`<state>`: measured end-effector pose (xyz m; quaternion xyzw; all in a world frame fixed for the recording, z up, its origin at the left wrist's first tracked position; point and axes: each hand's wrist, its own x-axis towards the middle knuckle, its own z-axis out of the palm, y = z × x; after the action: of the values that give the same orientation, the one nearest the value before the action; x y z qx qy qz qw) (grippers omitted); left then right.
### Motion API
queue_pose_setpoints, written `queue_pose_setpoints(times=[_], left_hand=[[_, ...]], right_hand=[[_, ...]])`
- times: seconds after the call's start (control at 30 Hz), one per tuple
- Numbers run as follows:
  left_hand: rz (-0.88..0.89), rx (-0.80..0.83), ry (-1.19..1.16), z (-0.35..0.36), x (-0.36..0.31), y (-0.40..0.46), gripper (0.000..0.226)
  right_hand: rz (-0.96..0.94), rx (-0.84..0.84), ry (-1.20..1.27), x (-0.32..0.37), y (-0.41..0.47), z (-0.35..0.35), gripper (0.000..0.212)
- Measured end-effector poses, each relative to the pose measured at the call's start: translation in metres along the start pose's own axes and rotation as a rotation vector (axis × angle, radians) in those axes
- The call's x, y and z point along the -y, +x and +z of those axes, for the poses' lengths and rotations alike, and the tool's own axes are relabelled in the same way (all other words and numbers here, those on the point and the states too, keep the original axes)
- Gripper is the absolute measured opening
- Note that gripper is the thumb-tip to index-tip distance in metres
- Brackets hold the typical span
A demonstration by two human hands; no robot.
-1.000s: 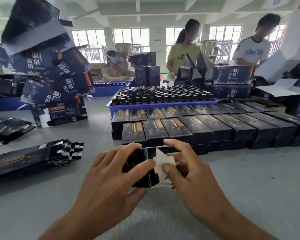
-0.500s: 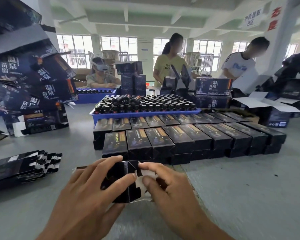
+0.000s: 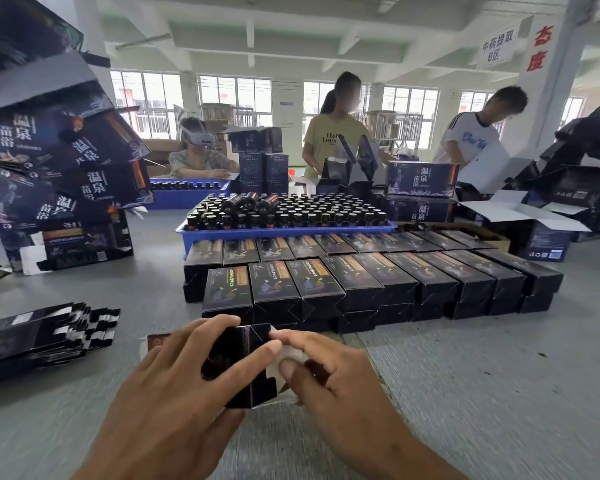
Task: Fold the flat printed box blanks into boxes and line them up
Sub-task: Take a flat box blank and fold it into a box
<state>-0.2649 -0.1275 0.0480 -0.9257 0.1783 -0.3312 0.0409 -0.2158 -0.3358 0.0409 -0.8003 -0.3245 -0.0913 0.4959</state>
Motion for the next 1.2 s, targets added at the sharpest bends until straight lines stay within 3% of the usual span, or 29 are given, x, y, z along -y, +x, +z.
queue_pose_setpoints(times=[0.17,0.33,0.47,0.73,0.97,1.07,1.2], left_hand=[[-0.005,-0.036,-0.005,-0.002,-0.001,0.0,0.057],[-0.015,-0.088,-0.024,-0.005,-0.001,0.0,0.053],[-0.047,-0.022,-0.048,-0.009,-0.005,-0.001,0.078],[-0.028,-0.02,-0.057,-0.01,-0.007,-0.003,0.064],[-0.029,-0.015,0.013,-0.005,-0.008,-0.003,0.061],[-0.036,-0.05,0.008,-0.006,-0.009,-0.003,0.054],[-0.063,-0.108,-0.103,-0.007,-0.011,-0.004,0.071]], right_hand=[[0.052,0.13,0.047,0.002,0.001,-0.003,0.043],[0.077,0.244,0.12,0.004,0.0,-0.011,0.071],[0.04,0.121,0.136,0.003,0.001,-0.009,0.061],[0.012,-0.036,0.125,-0.002,-0.002,0.001,0.058],[0.063,-0.076,0.123,0.0,-0.002,0.005,0.059],[0.09,-0.103,0.165,0.001,-0.002,0.004,0.043],[0.073,-0.039,0.106,0.006,-0.005,0.002,0.036]])
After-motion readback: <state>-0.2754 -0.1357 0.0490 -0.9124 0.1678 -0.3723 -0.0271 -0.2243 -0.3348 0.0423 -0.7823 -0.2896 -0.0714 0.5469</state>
